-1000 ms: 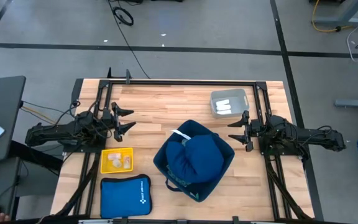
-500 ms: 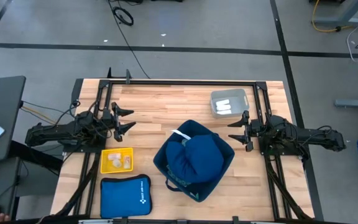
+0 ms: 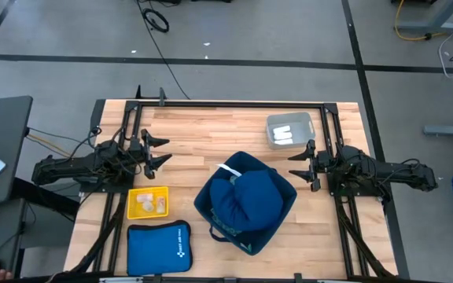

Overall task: Pick & place medical supplies in basket/bin
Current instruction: Return to Home Position

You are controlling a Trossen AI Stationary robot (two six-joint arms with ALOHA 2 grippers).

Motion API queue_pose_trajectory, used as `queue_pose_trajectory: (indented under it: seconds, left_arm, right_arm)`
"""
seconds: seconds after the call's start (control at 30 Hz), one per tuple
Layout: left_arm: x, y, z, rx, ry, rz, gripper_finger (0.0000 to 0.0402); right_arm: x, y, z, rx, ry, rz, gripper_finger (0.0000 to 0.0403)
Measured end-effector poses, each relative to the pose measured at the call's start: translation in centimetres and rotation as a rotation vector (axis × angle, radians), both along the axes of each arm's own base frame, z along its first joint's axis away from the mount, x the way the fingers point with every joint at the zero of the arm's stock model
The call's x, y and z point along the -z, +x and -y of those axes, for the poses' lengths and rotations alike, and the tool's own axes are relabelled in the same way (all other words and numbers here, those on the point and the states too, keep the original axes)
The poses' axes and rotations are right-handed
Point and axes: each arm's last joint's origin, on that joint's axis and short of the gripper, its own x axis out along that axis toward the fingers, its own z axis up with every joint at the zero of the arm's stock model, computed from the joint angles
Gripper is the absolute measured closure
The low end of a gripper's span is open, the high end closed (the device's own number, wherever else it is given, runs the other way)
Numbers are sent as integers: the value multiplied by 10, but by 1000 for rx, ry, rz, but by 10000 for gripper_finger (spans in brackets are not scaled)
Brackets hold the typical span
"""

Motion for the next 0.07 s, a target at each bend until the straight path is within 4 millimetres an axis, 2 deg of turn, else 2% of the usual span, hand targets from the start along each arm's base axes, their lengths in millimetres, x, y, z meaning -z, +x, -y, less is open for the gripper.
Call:
queue_pose_trajectory:
  seconds: [0.07]
  left_arm:
    - [0,0,0,0,0,0,116]
  right_arm:
    - [0,0,0,0,0,0,170]
